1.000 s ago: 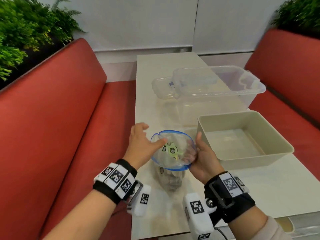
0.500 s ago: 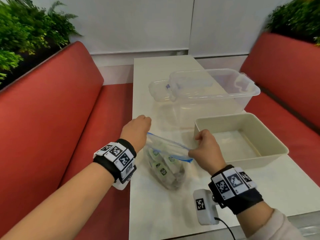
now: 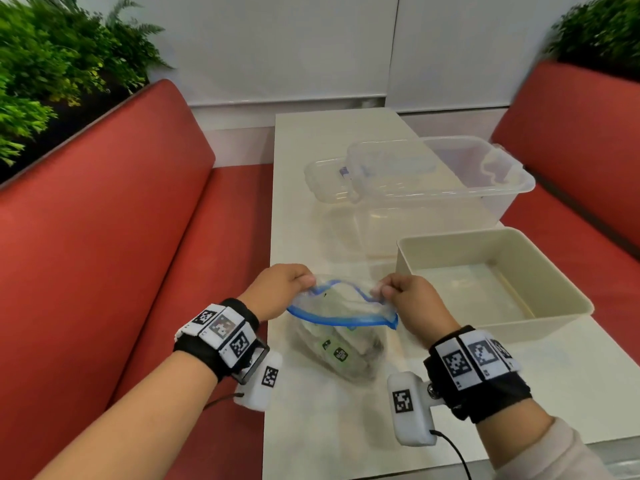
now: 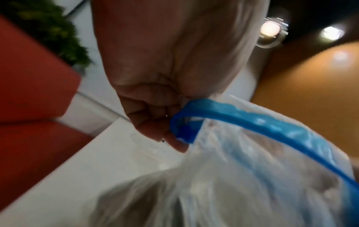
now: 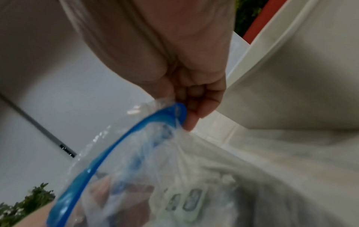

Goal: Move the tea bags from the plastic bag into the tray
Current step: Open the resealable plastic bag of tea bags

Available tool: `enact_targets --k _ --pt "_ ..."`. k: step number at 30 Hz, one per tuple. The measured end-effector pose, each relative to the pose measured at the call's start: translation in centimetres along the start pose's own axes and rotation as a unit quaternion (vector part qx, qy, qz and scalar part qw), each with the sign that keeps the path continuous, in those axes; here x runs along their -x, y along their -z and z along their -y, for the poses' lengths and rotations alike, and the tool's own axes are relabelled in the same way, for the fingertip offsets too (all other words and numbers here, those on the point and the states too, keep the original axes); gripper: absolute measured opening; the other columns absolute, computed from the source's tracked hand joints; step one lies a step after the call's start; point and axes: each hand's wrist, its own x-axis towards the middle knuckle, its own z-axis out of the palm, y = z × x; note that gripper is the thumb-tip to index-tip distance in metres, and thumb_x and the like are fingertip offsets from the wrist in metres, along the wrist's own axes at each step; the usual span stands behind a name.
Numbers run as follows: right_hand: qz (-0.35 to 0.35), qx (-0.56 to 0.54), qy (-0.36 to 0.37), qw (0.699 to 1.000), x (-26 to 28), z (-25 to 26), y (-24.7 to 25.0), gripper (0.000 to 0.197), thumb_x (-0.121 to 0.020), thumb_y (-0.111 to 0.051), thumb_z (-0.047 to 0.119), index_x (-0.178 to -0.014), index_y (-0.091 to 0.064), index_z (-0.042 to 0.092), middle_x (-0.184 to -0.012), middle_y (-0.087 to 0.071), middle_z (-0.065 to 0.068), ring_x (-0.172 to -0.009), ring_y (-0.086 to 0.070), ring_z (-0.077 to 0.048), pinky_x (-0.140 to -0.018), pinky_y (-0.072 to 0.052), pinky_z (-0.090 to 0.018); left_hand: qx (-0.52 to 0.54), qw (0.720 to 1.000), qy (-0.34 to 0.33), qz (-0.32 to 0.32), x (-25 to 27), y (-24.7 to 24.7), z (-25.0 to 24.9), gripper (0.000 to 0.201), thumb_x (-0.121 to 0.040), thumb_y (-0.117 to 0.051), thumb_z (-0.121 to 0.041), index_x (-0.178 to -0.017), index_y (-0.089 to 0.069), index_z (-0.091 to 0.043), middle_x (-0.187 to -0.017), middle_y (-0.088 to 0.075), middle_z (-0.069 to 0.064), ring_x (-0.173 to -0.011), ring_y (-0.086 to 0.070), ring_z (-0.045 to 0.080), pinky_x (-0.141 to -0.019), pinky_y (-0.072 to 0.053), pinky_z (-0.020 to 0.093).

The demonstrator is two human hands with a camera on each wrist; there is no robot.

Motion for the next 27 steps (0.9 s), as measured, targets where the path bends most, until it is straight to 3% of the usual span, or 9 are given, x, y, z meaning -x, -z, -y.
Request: enact_targets --k 2,5,7,9,12,16,19,22,27 --pt "0.001 -0.083 -0.027 0.996 0.1 -0.4 -0.2 0.030 -0.092 -0.047 -0.002 -0.068 -0.057 0.013 -0.063 -0.054 -0.002 -0.060 -0.048 -0.015 -0.057 -0.039 -0.019 0.181 0.983 0.015 0.011 0.4 -0.7 0.3 0.024 -0.097 -0.045 -0.014 -0.081 -0.062 -0.019 -0.076 -0.059 -0.003 -0.069 -0.051 0.010 -0.060 -0.040 0.016" --pt "0.004 -0.188 -0.093 0.978 0.2 -1.3 -0.4 0.029 -0.091 -0.044 -0.006 -0.069 -0.051 0.012 -0.063 -0.045 -0.003 -0.054 -0.039 -0.014 -0.045 -0.033 -0.019 0.485 0.872 0.055 0.031 1.2 -2.1 0.6 0.017 -0.090 -0.053 -0.015 -0.105 -0.060 -0.019 -0.084 -0.068 0.000 -0.072 -0.064 0.009 -0.065 -0.052 0.019" --pt "-0.007 -0.195 -0.115 0.974 0.1 -1.8 -0.6 0.028 -0.091 -0.044 -0.005 -0.070 -0.051 0.013 -0.066 -0.046 -0.003 -0.056 -0.040 -0.015 -0.045 -0.032 -0.020 0.606 0.793 0.051 0.044 1.5 -3.0 1.3 0.046 -0.068 -0.076 -0.022 -0.111 -0.060 -0.021 -0.084 -0.070 -0.001 -0.075 -0.068 0.010 -0.070 -0.055 0.022" --pt "-0.039 -0.132 -0.102 0.985 0.0 -2.0 -0.9 0.023 -0.090 -0.046 0.001 -0.073 -0.051 0.014 -0.068 -0.049 -0.002 -0.059 -0.044 -0.016 -0.050 -0.036 -0.022 0.651 0.756 0.048 0.054 1.7 -4.1 2.0 0.076 -0.044 -0.093 -0.026 -0.113 -0.061 -0.024 -0.090 -0.070 -0.001 -0.081 -0.068 0.011 -0.075 -0.055 0.025" --pt "-0.134 -0.053 -0.053 0.988 0.2 -2.0 -1.2 0.011 -0.091 -0.054 0.019 -0.083 -0.053 0.012 -0.082 -0.054 -0.002 -0.080 -0.053 -0.021 -0.072 -0.042 -0.031 0.679 0.730 0.055 0.053 2.4 -5.5 2.7 0.089 -0.037 -0.096 -0.022 -0.117 -0.058 -0.023 -0.102 -0.069 0.001 -0.090 -0.068 0.013 -0.078 -0.056 0.026" --pt "-0.228 0.001 -0.005 0.974 1.2 -1.0 -1.7 0.037 -0.084 -0.063 0.039 -0.101 -0.051 0.008 -0.102 -0.045 -0.001 -0.100 -0.043 -0.020 -0.090 -0.038 -0.034 0.719 0.691 0.064 0.036 3.7 -6.7 2.7 0.093 -0.035 -0.095 -0.010 -0.119 -0.054 -0.019 -0.106 -0.069 0.003 -0.092 -0.069 0.015 -0.069 -0.058 0.028" --pt "-0.233 0.052 0.026 0.971 2.6 0.6 -2.4 0.043 -0.074 -0.070 0.047 -0.088 -0.046 0.014 -0.093 -0.042 0.001 -0.092 -0.038 -0.018 -0.085 -0.034 -0.030 0.724 0.686 0.071 0.026 4.7 -7.4 2.3 0.090 -0.043 -0.091 -0.004 -0.122 -0.051 -0.020 -0.104 -0.068 0.003 -0.086 -0.069 0.016 -0.062 -0.057 0.026" --pt "-0.196 0.076 0.040 0.977 3.4 1.3 -3.4 0.044 -0.065 -0.070 0.051 -0.071 -0.039 0.020 -0.078 -0.042 0.004 -0.080 -0.045 -0.020 -0.075 -0.039 -0.032 0.719 0.690 0.073 0.027 5.9 -8.0 1.2 0.065 -0.072 -0.058 0.010 -0.130 -0.044 -0.013 -0.103 -0.067 0.009 -0.082 -0.070 0.019 -0.059 -0.057 0.027" --pt "-0.137 0.119 0.043 0.983 3.7 0.6 -3.7 0.026 -0.070 -0.065 0.016 -0.076 -0.040 0.019 -0.073 -0.045 0.007 -0.069 -0.046 -0.017 -0.054 -0.030 -0.020 0.705 0.705 0.068 0.014 7.3 -9.9 0.5 0.061 -0.070 -0.055 0.012 -0.126 -0.045 -0.008 -0.102 -0.069 0.014 -0.083 -0.070 0.021 -0.065 -0.058 0.027"
